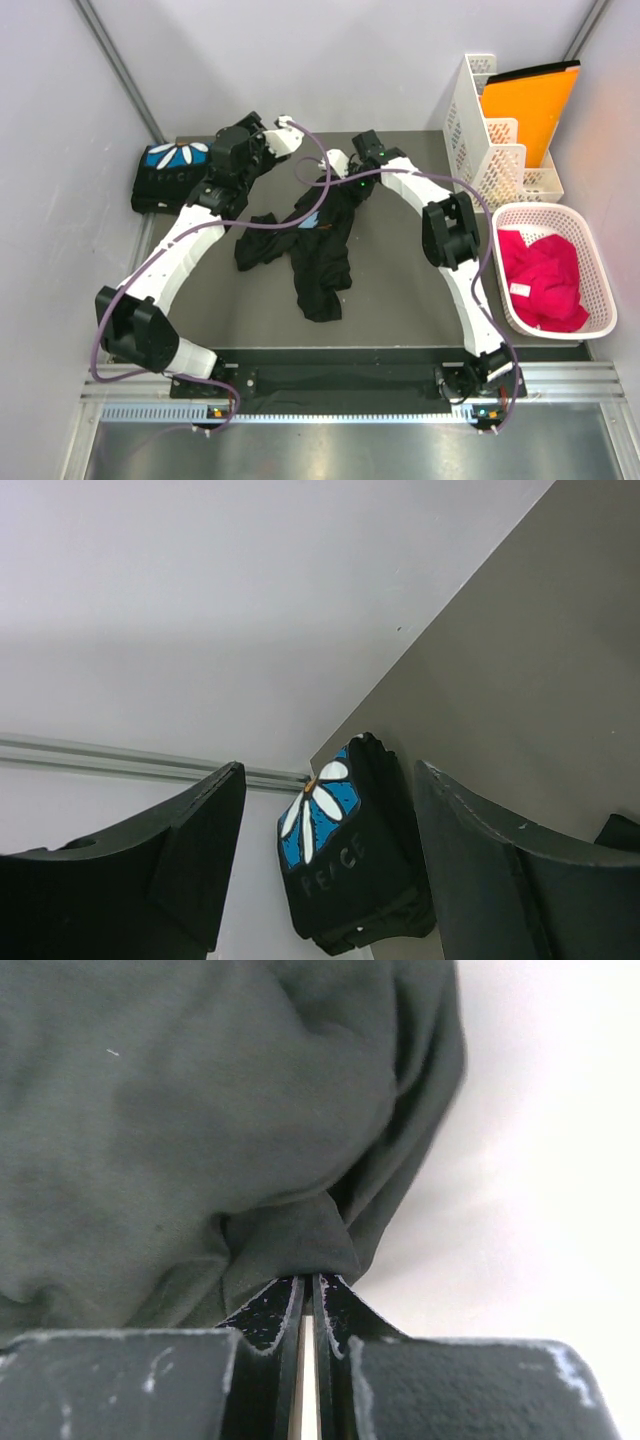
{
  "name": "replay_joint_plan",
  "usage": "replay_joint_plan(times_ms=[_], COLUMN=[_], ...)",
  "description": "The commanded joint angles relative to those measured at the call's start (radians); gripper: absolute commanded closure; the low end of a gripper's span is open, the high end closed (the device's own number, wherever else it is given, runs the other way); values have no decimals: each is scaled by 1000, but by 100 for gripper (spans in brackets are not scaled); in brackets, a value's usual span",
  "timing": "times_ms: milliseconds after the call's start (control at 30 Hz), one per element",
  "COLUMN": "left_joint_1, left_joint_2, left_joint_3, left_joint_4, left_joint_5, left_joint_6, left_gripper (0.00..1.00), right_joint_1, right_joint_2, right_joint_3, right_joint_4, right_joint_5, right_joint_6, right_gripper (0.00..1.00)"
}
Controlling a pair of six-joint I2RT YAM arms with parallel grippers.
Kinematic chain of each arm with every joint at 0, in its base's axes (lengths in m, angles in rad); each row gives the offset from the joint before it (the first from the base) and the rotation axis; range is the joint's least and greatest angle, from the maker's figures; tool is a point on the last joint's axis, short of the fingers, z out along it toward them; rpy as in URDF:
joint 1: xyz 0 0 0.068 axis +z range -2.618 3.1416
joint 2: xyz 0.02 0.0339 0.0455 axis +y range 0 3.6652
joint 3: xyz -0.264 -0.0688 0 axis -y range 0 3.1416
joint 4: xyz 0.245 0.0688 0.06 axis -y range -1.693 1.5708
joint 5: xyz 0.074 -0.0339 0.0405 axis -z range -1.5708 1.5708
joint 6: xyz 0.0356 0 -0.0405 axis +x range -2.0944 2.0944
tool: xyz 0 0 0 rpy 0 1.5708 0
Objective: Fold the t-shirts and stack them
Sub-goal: Flatten the tshirt out
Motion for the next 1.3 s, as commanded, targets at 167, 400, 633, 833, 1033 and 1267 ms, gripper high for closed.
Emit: replay_joint_plan(times_ms=[167, 400, 633, 833, 1033, 1267], left_joint_1=[-4, -3, -4, -25, -68, -156], left_joint_2=[-41, -38, 46, 212, 369, 450], left_joint_3=[-32, -35, 48, 221, 374, 427], left_joint_4=[49, -75, -333, -558, -747, -839], left_joint_5=[69, 228, 489, 722, 951, 966], left_joint_6=[-3, 22, 22, -4, 11, 101], left_gripper=[32, 30, 19, 16, 18, 20], right_joint_1=[-75, -164, -201, -201, -202, -199], right_joint_2=[-165, -220, -222, -206, -191, -174], right_joint_3=[-53, -91, -76, -65, -54, -36], right_joint_4=[97, 152, 154, 149, 151, 154], right_joint_5=[296, 437, 495, 497, 505, 512], right_joint_6=[35, 24, 6, -4, -31, -50], right_gripper=[100, 100, 100, 100, 100, 100])
